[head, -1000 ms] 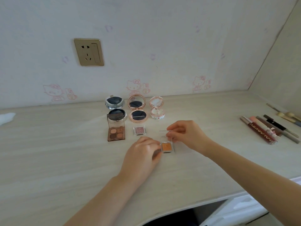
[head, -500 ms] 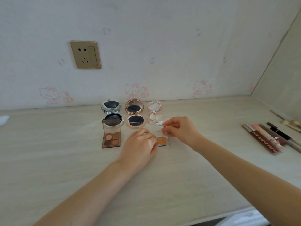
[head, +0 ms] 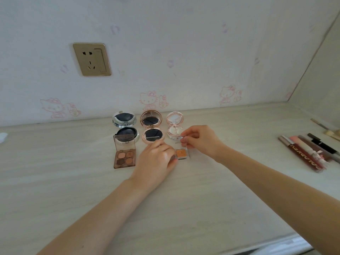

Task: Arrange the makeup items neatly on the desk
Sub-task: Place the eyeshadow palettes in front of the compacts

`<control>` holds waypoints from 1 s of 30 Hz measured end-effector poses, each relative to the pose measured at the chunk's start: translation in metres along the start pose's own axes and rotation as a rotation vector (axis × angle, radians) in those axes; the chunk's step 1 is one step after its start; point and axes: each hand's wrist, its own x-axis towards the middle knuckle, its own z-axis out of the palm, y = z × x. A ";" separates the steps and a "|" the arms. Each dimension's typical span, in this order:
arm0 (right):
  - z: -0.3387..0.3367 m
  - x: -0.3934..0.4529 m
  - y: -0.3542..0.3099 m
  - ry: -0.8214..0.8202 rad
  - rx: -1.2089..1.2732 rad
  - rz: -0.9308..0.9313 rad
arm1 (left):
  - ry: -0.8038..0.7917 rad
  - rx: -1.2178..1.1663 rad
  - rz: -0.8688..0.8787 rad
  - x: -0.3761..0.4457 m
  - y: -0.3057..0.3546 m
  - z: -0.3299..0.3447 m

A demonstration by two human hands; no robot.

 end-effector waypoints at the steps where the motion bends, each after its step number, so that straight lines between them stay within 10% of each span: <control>1: 0.000 0.000 0.000 -0.001 -0.014 -0.004 | 0.002 0.000 -0.003 0.000 0.000 0.000; 30: -0.117 -0.103 0.040 0.136 -0.719 -0.025 | -0.029 -0.197 0.016 0.030 0.085 0.033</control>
